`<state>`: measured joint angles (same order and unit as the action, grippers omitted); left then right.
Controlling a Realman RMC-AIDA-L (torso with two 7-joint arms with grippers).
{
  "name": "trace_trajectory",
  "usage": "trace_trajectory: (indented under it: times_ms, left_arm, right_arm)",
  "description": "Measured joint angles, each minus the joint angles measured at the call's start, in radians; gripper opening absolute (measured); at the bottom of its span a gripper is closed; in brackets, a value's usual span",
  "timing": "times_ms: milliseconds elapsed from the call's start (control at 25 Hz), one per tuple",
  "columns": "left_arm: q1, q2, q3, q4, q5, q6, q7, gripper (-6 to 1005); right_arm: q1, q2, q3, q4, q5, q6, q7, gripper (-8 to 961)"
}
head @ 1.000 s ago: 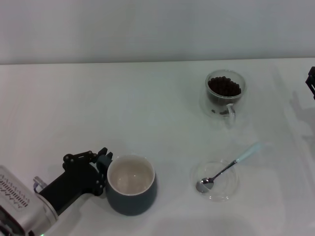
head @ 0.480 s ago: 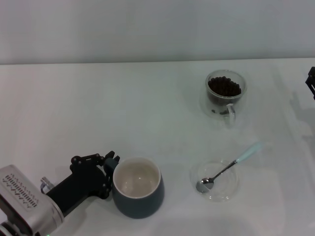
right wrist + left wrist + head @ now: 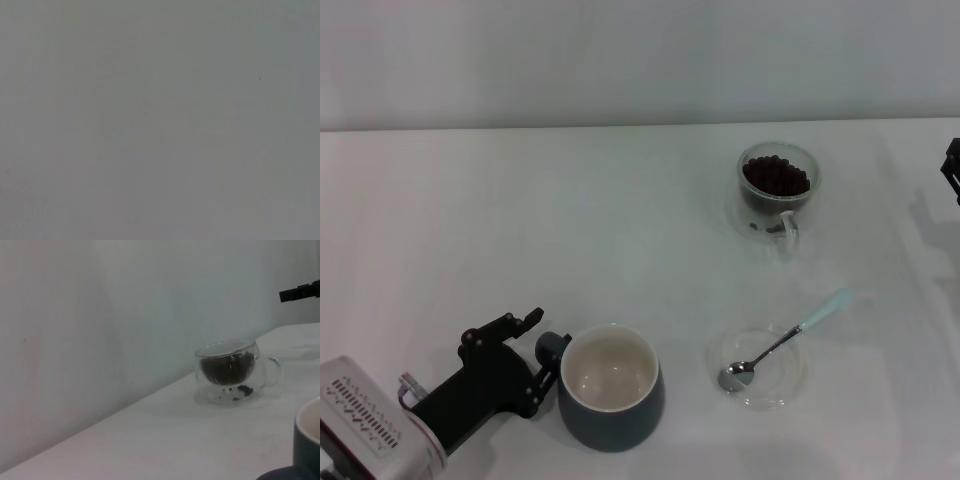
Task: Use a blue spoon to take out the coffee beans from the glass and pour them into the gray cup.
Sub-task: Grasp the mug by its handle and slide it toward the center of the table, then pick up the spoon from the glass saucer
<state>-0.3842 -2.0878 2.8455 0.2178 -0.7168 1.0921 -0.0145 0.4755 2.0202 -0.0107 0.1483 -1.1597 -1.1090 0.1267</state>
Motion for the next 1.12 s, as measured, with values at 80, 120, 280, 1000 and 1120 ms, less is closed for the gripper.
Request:
trace_trajectory:
  times_ms: [80, 120, 280, 1000, 1120]
  left_arm:
    - [0.007, 0.0, -0.001, 0.001, 0.0, 0.007, 0.0, 356]
    - [0.007, 0.0, -0.001, 0.001, 0.0, 0.007, 0.0, 377]
    - [0.029, 0.001, -0.002, 0.001, -0.001, 0.045, 0.001, 461]
    - [0.154, 0.005, -0.002, -0.009, -0.001, 0.147, 0.001, 671]
    - [0.187, 0.005, -0.002, -0.011, -0.001, 0.176, 0.001, 671]
  right_arm:
    - [0.0, 0.0, 0.0, 0.001, 0.0, 0.0, 0.0, 834]
    - [0.0, 0.0, 0.0, 0.001, 0.0, 0.0, 0.0, 834]
    - [-0.001, 0.0, 0.0, 0.001, 0.0, 0.0, 0.001, 834]
    - [0.002, -0.003, -0.002, 0.027, 0.0, 0.0, 0.106, 832]
    - [-0.005, -0.007, -0.044, 0.009, -0.01, 0.0, 0.261, 832]
